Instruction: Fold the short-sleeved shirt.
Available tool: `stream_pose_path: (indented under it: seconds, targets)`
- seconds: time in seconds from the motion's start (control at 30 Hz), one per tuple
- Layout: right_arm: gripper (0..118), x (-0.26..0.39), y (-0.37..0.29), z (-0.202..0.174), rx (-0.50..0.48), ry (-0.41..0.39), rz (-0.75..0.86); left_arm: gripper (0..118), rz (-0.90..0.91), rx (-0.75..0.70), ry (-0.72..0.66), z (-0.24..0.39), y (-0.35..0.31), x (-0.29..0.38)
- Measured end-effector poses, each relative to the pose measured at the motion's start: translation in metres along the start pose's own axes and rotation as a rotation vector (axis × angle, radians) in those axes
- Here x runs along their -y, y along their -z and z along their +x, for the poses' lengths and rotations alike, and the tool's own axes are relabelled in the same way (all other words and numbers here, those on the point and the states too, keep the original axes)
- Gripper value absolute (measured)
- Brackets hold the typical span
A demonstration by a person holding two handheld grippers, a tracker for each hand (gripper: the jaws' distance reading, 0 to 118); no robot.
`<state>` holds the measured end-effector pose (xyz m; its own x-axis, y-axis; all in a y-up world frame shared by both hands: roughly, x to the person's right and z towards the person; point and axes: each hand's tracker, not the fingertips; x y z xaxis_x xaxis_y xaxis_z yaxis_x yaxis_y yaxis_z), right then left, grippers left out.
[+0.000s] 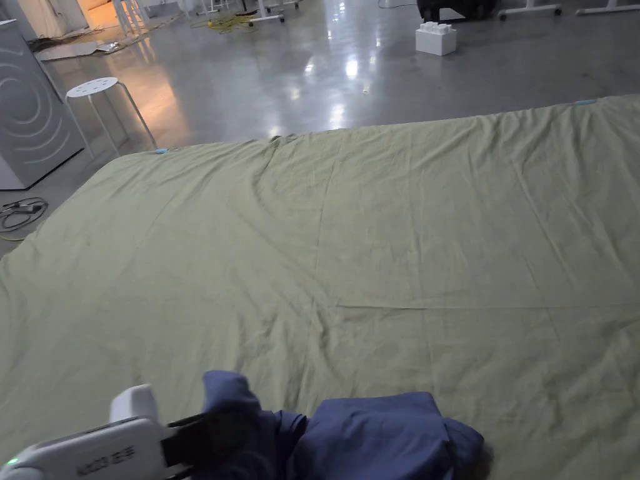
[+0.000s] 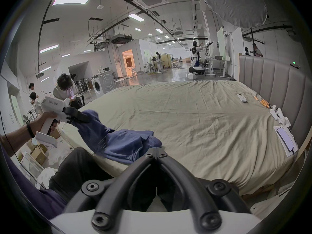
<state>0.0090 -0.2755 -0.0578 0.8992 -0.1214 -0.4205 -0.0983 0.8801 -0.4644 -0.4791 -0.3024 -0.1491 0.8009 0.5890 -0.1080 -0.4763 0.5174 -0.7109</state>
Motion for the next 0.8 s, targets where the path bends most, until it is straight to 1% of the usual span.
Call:
stream_pose_path:
  seconds: [0.1, 0.13, 0.2, 0.27, 0.33, 0.37, 0.4, 0.47, 0.5, 0.53, 0.6, 0.63, 0.67, 0.7, 0.73, 0.77, 0.8]
  targets:
    - [0, 0.001, -0.01, 0.001, 0.024, -0.013, 0.003, 13, -0.09, 0.006, 0.034, 0.048, 0.05, 0.015]
    - [0, 0.002, -0.014, 0.002, 0.043, -0.018, -0.003, 13, -0.145, 0.016, 0.085, 0.062, 0.069, 0.02]
    - [0, 0.006, -0.021, 0.004, 0.083, -0.031, -0.013, 13, -0.19, 0.006, 0.152, 0.086, 0.094, 0.033]
    - [0, 0.011, -0.029, 0.009, 0.114, -0.021, -0.021, 13, -0.251, 0.021, 0.17, 0.1, 0.118, 0.043]
    - [0, 0.017, -0.033, 0.015, 0.124, 0.009, -0.029, 15, -0.291, -0.021, 0.181, 0.11, 0.135, 0.052]
    - [0, 0.019, -0.035, 0.019, 0.127, 0.024, -0.034, 23, -0.313, -0.04, 0.207, 0.113, 0.14, 0.055]
    - [0, 0.021, -0.035, 0.022, 0.137, 0.035, -0.034, 38, -0.321, -0.03, 0.218, 0.114, 0.14, 0.055]
    - [0, 0.024, -0.035, 0.025, 0.159, 0.054, -0.041, 74, -0.277, 0.024, 0.176, 0.113, 0.13, 0.051]
    - [0, 0.025, -0.035, 0.027, 0.16, 0.058, -0.043, 78, -0.238, 0.054, 0.152, 0.112, 0.122, 0.047]
    - [0, 0.026, -0.035, 0.028, 0.162, 0.063, -0.042, 77, -0.204, 0.071, 0.145, 0.109, 0.109, 0.041]
    - [0, 0.027, -0.035, 0.03, 0.155, 0.079, -0.044, 77, -0.124, 0.052, 0.158, 0.105, 0.089, 0.032]
    - [0, 0.029, -0.034, 0.031, 0.149, 0.085, -0.045, 76, -0.085, 0.033, 0.15, 0.102, 0.08, 0.028]
    - [0, 0.03, -0.033, 0.032, 0.149, 0.09, -0.048, 69, -0.062, 0.021, 0.114, 0.098, 0.074, 0.027]
    - [0, 0.031, -0.032, 0.032, 0.148, 0.093, -0.051, 55, -0.058, 0.028, 0.078, 0.094, 0.071, 0.027]
    - [0, 0.031, -0.031, 0.032, 0.148, 0.095, -0.056, 34, -0.069, 0.053, 0.05, 0.09, 0.073, 0.028]
    - [0, 0.032, -0.03, 0.032, 0.149, 0.093, -0.061, 10, -0.094, 0.092, 0.022, 0.087, 0.078, 0.032]
    - [0, 0.032, -0.029, 0.031, 0.151, 0.09, -0.063, 10, -0.119, 0.112, 0.005, 0.087, 0.088, 0.037]
